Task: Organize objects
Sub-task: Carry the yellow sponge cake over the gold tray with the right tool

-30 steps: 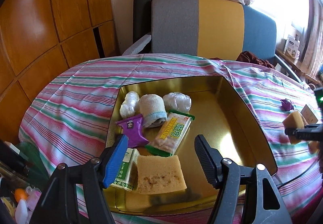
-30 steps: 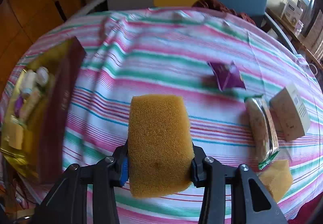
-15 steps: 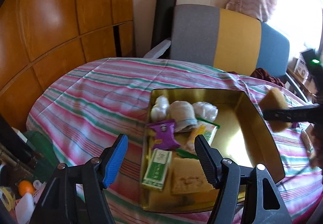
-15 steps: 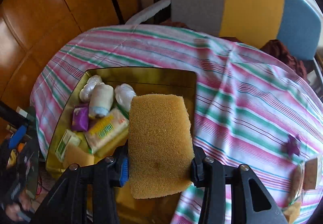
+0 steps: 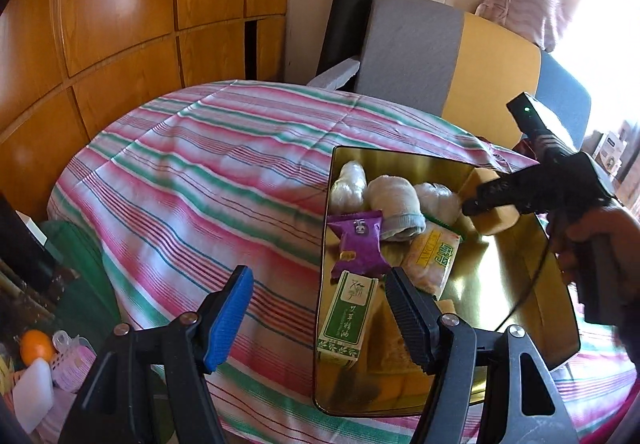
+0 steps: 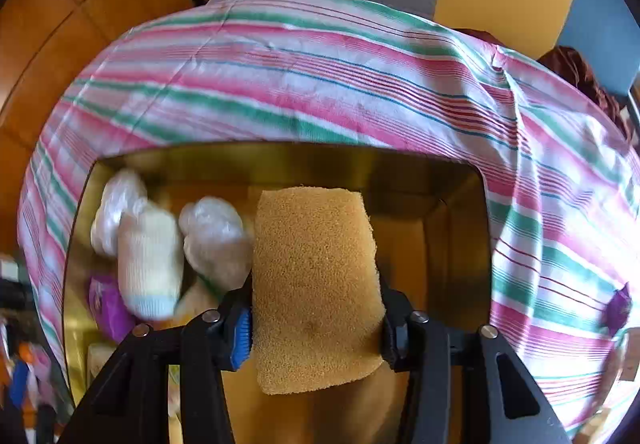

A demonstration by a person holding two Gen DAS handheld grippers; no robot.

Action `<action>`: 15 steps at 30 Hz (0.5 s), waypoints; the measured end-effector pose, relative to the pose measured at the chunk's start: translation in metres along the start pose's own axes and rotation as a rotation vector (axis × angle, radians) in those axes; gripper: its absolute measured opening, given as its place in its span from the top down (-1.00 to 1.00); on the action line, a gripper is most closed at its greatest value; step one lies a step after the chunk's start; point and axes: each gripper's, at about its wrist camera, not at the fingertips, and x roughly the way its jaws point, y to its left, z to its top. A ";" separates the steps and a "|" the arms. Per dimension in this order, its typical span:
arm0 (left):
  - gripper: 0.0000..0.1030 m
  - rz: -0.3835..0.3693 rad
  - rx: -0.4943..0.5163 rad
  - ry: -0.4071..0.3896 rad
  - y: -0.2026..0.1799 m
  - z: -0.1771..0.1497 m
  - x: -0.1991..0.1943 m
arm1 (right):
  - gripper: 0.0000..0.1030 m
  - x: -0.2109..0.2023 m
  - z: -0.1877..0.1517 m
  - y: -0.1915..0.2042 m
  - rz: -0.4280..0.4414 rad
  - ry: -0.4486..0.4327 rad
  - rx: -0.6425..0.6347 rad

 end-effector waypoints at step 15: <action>-0.36 -0.001 0.019 -0.017 -0.008 0.000 -0.007 | -0.41 -0.052 -0.027 -0.015 0.103 -0.154 0.004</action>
